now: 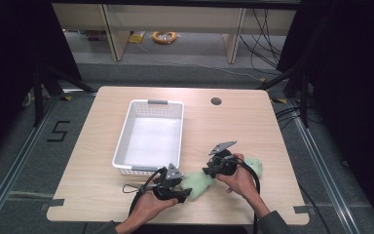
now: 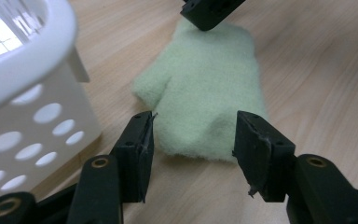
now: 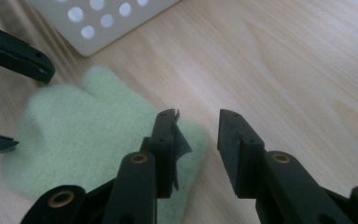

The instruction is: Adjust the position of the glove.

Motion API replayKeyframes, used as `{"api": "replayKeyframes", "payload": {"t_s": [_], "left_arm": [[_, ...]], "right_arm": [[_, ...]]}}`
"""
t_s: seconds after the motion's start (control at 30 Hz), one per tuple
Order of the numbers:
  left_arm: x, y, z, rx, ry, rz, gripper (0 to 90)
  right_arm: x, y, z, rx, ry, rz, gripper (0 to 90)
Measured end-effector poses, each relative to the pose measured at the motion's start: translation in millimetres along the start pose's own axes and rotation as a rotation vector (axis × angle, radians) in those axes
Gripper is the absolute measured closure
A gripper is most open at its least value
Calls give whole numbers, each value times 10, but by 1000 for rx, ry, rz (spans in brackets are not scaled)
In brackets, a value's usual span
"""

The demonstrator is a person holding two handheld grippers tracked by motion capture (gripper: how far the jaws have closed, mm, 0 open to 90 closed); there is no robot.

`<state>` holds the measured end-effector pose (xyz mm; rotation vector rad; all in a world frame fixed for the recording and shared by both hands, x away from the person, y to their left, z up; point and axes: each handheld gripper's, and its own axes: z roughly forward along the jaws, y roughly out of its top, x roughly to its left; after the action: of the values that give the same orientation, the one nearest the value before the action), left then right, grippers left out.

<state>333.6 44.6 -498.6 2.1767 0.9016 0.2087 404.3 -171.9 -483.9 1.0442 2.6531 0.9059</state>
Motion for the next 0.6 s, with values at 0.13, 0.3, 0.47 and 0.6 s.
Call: {"api": "replayKeyframes", "payload": {"t_s": [0.13, 0.3, 0.47, 0.6], "left_arm": [[20, 8, 41, 13, 3, 1, 479], [-4, 5, 84, 33, -3, -16, 533], [26, -7, 73, 26, -2, 40, 682], [47, -25, 83, 13, -1, 59, 802]], "right_arm": [[-3, -9, 17, 37, 19, 27, 690], [-86, -65, 56, 7, 55, 56, 721], [-98, -105, 66, -21, 90, 76, 789], [-79, -102, 46, -15, 90, 57, 857]]}}
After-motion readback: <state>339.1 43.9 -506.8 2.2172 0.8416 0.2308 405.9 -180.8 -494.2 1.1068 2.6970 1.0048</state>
